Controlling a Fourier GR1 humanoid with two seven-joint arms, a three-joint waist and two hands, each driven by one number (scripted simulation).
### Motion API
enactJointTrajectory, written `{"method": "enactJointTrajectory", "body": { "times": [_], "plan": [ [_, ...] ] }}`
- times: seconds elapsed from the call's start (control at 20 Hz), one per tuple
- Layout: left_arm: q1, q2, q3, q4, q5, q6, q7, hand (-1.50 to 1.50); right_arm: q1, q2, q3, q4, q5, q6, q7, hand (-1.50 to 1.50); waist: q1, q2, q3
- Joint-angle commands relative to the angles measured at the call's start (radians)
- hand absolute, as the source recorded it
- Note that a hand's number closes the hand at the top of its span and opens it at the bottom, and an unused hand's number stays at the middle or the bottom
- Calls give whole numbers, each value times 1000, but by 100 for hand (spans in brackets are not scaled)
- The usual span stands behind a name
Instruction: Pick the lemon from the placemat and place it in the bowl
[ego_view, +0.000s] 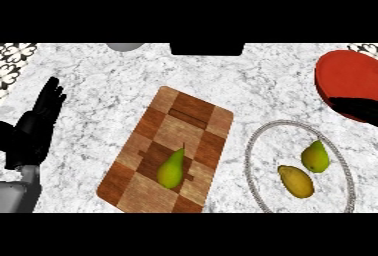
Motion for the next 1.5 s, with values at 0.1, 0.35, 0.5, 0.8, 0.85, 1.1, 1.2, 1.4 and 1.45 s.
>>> {"method": "enactJointTrajectory", "body": {
  "times": [0.1,0.35,0.5,0.8,0.85,1.1,1.2,1.4,1.45],
  "plan": [
    [-28,-31,-7,36,-31,-6,-15,0,-124,27,164,30,131,101,97,-150,4,2,1],
    [25,-21,12,-41,-37,-14,23,0,-136,86,251,40,209,172,131,-150,3,-2,1],
    [32,-37,34,26,-39,-36,-53,0,-143,88,299,79,296,184,125,-150,-3,0,1],
    [40,-37,67,-49,-29,-68,28,0,-83,112,339,87,456,124,58,-150,-10,-3,2],
    [5,-55,65,-1,-63,-49,19,0,-87,121,323,56,469,133,73,-150,-14,-3,1],
    [54,-91,45,-59,-98,-28,17,0,-72,135,283,91,544,-32,-24,-150,-13,-3,2],
    [47,-78,57,-63,-98,-51,43,0,-32,245,352,95,616,-98,31,-150,-12,-3,2],
    [38,-86,117,-22,-96,-100,-7,0,-8,234,287,115,634,-33,-40,-150,-13,-3,1],
    [16,-79,120,-29,-102,-98,39,0,20,262,310,82,657,-23,14,-150,-15,-3,1]
  ]
}}
